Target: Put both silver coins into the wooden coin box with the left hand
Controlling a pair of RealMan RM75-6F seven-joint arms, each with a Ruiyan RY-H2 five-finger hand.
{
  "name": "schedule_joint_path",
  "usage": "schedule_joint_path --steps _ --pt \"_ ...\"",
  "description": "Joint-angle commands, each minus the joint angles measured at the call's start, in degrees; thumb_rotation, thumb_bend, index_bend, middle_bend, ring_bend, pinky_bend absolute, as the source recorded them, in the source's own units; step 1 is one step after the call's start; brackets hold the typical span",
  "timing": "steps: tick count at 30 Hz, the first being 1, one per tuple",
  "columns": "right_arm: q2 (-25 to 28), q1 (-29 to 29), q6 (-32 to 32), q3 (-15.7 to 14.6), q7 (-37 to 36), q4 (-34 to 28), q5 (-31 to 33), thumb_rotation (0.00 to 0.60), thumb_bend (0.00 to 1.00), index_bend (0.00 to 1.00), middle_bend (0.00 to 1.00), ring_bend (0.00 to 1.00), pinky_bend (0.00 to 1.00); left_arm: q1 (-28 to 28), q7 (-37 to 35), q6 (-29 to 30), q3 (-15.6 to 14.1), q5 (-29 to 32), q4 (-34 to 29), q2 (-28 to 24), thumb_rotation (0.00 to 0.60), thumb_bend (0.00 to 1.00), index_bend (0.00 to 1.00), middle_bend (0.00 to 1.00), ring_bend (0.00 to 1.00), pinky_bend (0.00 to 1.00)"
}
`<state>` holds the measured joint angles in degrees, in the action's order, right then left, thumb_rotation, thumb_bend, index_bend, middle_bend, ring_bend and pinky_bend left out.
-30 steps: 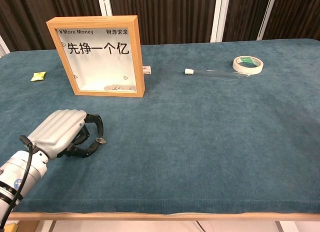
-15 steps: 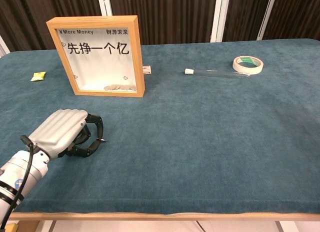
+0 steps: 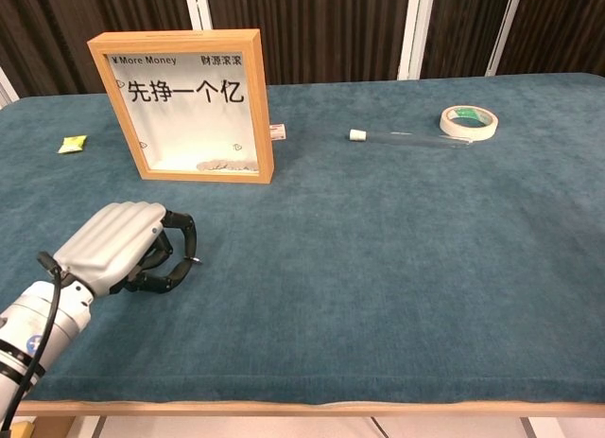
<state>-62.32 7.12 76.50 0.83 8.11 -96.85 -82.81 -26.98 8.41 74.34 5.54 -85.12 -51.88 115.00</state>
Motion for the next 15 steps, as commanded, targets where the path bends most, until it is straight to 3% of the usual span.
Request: schedule_joint_path --steps 1,3,6,9,15 --pt "0.1 0.0 0.0 0.0 -0.1 0.0 0.0 0.6 0.18 0.0 0.0 0.0 0.0 -0.3 -0.5 1.2 0.7 -0.6 -2.1 -1.8 0.6 0.45 0.62 1.0 1.0 1.0" --pt "0.2 -0.1 0.1 0.1 -0.5 0.0 0.2 0.6 0.18 0.0 0.0 0.0 0.0 -1.7 -0.7 2.3 3.0 -1.5 -9.2 -8.4 0.6 0.45 0.62 1.0 1.0 1.0" --pt "0.2 -0.1 0.3 0.3 -0.7 0.0 0.3 0.6 0.18 0.0 0.0 0.0 0.0 -3.0 0.8 -1.2 5.2 0.0 -21.3 -18.3 0.6 0.45 0.62 1.0 1.0 1.0" --pt "0.1 0.0 0.1 0.4 -0.5 0.1 0.6 0.6 0.18 0.0 0.0 0.0 0.0 -4.5 3.1 -5.4 9.3 4.4 -32.4 -27.1 0.6 0.45 0.62 1.0 1.0 1.0" --pt "-0.3 0.4 -0.6 0.8 0.2 0.3 1.6 0.6 0.18 0.0 0.0 0.0 0.0 -8.5 7.2 -10.9 16.5 11.6 -40.7 -36.1 0.6 0.45 0.62 1.0 1.0 1.0"
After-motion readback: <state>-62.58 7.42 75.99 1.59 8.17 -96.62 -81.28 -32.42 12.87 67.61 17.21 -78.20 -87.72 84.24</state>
